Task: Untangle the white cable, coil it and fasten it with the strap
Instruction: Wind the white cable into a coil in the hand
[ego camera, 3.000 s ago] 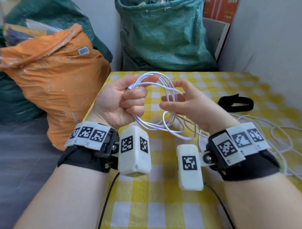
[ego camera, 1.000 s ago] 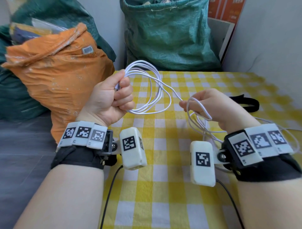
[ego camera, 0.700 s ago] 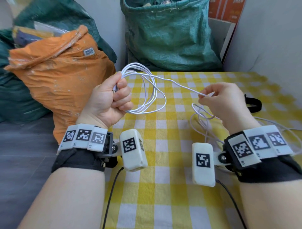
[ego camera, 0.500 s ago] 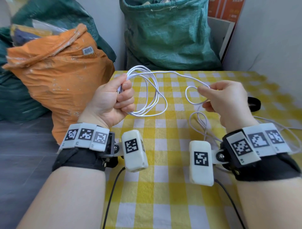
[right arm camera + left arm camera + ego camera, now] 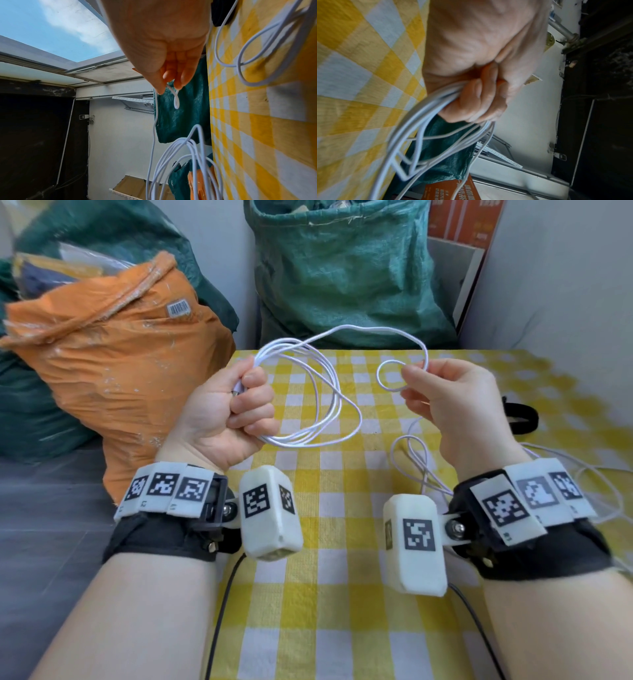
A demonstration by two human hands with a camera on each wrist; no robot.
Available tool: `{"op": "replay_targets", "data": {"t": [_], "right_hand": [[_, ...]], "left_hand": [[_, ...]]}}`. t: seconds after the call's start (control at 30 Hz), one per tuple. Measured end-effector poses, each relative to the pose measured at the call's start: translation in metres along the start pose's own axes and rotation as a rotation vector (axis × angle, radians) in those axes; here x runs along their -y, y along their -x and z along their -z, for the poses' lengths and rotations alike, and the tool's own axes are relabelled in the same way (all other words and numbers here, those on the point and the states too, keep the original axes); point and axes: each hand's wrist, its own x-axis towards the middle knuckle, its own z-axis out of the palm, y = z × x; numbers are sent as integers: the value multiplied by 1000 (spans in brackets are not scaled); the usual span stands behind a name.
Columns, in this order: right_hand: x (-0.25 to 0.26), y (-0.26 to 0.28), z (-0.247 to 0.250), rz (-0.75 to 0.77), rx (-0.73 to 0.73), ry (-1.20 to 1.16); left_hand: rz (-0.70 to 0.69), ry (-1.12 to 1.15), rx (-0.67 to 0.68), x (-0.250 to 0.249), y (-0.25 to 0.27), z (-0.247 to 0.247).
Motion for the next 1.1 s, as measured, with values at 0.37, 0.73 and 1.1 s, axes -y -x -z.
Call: {"op": "replay_targets", "data": {"t": [0.37, 0.73, 1.1], "right_hand": [[13, 11, -11, -223, 80, -478], [3, 8, -6, -41, 37, 422], [12, 23, -16, -82, 456, 761]], "left_hand": [[-173, 418, -239, -6, -8, 24], [-102, 368, -123, -6, -4, 17], [-156, 28, 59, 3, -2, -12]]}}
